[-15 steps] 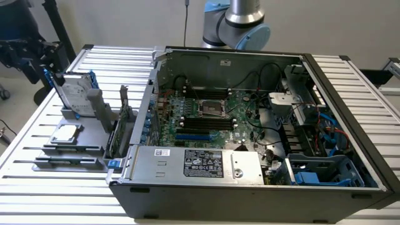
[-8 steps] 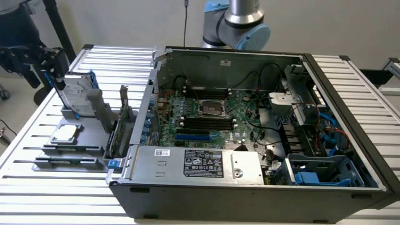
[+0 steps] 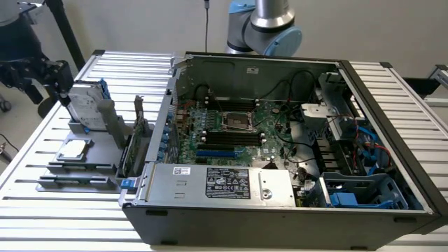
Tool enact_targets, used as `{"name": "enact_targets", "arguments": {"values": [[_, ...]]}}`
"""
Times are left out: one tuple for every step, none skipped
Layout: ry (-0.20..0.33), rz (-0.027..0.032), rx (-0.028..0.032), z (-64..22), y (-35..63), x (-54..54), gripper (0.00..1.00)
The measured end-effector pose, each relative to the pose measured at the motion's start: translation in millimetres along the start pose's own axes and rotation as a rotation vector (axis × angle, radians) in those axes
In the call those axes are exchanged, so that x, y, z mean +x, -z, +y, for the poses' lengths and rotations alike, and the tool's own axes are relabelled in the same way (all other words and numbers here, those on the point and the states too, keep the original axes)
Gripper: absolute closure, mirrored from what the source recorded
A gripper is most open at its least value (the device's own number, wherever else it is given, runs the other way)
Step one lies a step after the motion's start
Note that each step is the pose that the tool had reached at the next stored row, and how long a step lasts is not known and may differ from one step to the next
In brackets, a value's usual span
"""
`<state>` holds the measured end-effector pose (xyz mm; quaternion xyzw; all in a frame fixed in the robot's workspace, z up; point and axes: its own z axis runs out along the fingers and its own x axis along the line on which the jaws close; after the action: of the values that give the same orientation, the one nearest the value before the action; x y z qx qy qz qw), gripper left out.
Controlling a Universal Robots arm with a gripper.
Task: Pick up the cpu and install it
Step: 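Pick up the cpu and move it towards the insertion slot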
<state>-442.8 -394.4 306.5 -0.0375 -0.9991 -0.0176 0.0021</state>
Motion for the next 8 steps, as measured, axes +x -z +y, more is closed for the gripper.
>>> {"name": "enact_targets", "arguments": {"values": [[0.000, 0.0000, 0.0000, -0.3, -1.8, 1.1, 0.35], [0.000, 0.0001, 0.0000, -0.6, -3.6, 2.1, 0.35], [0.000, 0.0001, 0.0000, -1.0, -5.4, 3.0, 0.35], [0.000, 0.0001, 0.0001, -1.5, -7.1, 3.7, 0.35], [0.000, 0.0001, 0.0001, -1.9, -8.9, 4.4, 0.35], [0.000, 0.0000, 0.0000, -2.6, -10.8, 4.7, 0.35], [0.000, 0.0000, 0.0000, -3.6, -12.5, 4.7, 0.35], [0.000, 0.0001, 0.0001, -4.9, -14.2, 4.7, 0.35]]}}
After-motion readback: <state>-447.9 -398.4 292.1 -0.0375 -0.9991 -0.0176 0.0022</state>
